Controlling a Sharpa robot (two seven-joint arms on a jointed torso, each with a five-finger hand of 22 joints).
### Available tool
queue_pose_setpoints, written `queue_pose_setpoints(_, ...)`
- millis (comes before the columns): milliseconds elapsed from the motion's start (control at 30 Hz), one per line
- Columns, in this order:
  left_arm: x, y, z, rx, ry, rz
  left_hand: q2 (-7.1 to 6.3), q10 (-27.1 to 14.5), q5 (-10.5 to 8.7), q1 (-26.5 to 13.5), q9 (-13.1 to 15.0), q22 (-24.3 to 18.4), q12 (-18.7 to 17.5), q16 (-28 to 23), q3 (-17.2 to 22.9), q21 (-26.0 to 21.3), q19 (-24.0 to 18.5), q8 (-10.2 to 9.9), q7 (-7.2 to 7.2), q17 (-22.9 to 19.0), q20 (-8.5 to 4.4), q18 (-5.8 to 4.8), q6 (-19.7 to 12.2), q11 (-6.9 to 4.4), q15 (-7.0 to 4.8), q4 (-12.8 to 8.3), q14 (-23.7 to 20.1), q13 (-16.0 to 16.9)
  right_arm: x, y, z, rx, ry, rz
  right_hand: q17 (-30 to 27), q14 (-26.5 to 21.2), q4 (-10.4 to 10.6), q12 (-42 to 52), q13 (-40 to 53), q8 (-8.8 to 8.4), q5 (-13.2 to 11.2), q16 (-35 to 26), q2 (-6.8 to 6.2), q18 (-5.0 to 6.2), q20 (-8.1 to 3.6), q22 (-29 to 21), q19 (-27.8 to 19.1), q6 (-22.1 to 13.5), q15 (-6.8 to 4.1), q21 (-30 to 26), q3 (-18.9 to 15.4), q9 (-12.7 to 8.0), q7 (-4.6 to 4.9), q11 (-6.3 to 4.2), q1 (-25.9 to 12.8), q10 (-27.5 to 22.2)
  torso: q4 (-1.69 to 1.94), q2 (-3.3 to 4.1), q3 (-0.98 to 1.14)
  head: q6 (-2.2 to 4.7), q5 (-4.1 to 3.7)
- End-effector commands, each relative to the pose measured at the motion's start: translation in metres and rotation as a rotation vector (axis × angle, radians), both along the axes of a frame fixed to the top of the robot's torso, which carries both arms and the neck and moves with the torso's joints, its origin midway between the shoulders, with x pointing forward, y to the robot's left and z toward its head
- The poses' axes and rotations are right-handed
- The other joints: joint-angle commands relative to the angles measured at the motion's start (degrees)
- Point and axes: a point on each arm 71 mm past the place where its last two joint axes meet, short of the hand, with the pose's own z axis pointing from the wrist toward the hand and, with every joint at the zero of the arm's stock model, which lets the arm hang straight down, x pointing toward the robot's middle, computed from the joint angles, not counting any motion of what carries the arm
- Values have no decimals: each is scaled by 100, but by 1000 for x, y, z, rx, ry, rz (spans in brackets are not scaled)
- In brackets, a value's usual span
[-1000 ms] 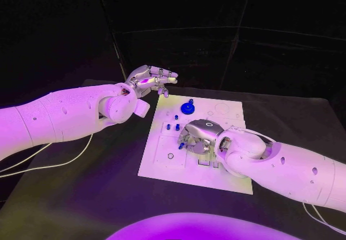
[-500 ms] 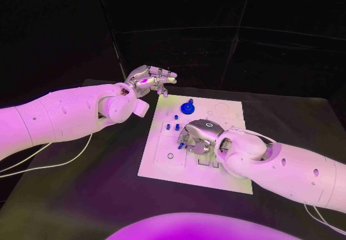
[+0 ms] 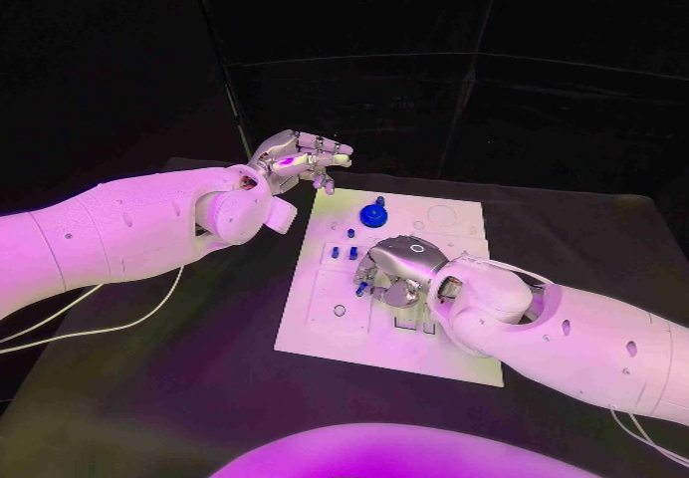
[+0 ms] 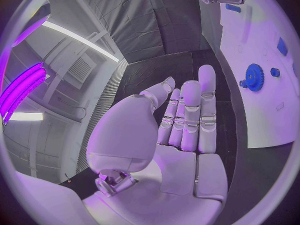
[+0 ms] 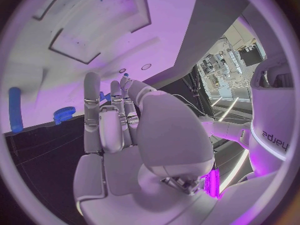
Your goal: Assemble the parts on the task board
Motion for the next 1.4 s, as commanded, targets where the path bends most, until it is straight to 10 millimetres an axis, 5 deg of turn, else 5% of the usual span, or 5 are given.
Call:
queue_pose_setpoints(33,0,-1,1,-4,0,-17,9,-33,-13,32,-9,-10,33,-23,-26,-37,-35,-35,16,-12,-5,71,-48,-7,1,1,-31,6,1,0,2,-35,-58,-7,8,223,-5,-31,-8,12,-16,18,-9,79,-15,6,-5,49,-25,38,25,5,-9,9,-69,46,0,1,-1,-7,-1)
queue_pose_setpoints(1400,0,-1,0,0,6,-22,10,-55,-13,33,-10,-18,39,-32,-40,-48,-42,-38,21,-35,0,71,-64,-1,7,0,-47,5,-2,4,0,-73,-53,13,24,226,-5,-34,-8,14,-23,29,-21,80,-13,6,-4,64,-26,40,25,8,-16,4,-112,58,-4,1,-3,-42,-33)
